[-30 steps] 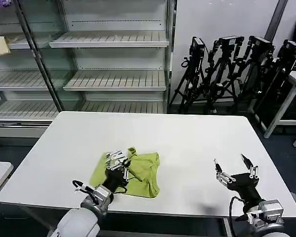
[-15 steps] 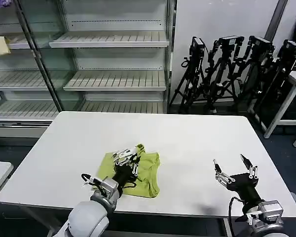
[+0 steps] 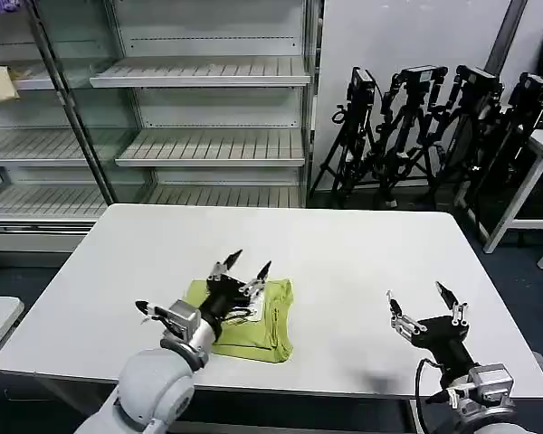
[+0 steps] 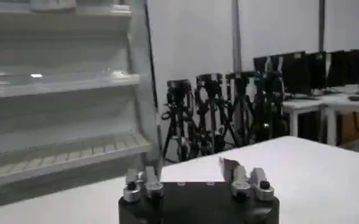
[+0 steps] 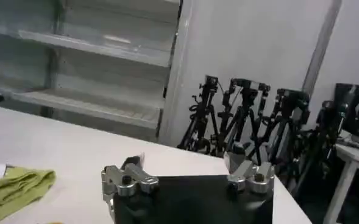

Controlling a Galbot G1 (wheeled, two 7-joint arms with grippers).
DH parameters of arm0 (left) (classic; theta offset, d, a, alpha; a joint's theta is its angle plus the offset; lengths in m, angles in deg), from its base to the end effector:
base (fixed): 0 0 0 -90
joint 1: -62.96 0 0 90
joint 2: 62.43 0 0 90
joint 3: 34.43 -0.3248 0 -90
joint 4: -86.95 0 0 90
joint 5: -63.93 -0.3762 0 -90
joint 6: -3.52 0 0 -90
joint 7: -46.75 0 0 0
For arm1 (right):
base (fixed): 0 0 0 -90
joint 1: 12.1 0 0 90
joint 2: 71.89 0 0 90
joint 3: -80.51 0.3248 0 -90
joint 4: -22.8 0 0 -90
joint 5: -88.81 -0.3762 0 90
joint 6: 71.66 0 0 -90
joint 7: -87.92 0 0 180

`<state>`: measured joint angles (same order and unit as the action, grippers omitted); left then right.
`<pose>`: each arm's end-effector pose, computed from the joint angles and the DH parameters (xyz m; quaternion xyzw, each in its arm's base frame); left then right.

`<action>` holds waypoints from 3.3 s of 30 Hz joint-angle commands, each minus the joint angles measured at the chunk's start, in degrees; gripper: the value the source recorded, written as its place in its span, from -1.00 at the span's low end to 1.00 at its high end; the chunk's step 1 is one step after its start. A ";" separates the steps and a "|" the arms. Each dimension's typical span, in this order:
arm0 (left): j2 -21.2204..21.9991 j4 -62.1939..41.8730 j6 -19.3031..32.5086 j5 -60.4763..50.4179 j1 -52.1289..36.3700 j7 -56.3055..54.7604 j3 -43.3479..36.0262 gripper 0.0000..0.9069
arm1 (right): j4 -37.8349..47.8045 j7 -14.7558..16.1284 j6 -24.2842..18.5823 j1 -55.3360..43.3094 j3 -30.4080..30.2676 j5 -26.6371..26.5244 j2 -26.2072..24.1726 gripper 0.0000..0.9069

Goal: Fold and organize the clothes.

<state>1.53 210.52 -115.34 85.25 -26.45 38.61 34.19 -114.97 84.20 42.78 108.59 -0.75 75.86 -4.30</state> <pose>0.2903 -0.0514 -0.1581 -0.2031 -0.9760 -0.0571 0.0532 0.2006 -0.0531 -0.1517 0.0297 -0.9925 0.1046 0.0562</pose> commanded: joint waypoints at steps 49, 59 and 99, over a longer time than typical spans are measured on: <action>-12.13 -12.10 -2.96 1.94 11.08 -0.96 20.23 -0.98 | 1.77 0.25 -0.63 -0.73 -0.82 0.33 0.81 1.00; -29.30 -14.13 0.26 -10.02 13.77 14.32 44.24 -0.98 | 2.63 0.34 -1.02 -2.03 -1.29 -0.04 0.45 1.00; 12.39 -6.27 -4.43 9.84 -5.15 -18.91 -12.21 -0.96 | 4.13 -3.06 2.66 -8.82 2.07 -1.57 -2.52 1.00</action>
<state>3.47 209.08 -117.71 67.28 -20.90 34.74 29.29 -113.12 82.87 43.42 105.19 1.10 74.85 -5.28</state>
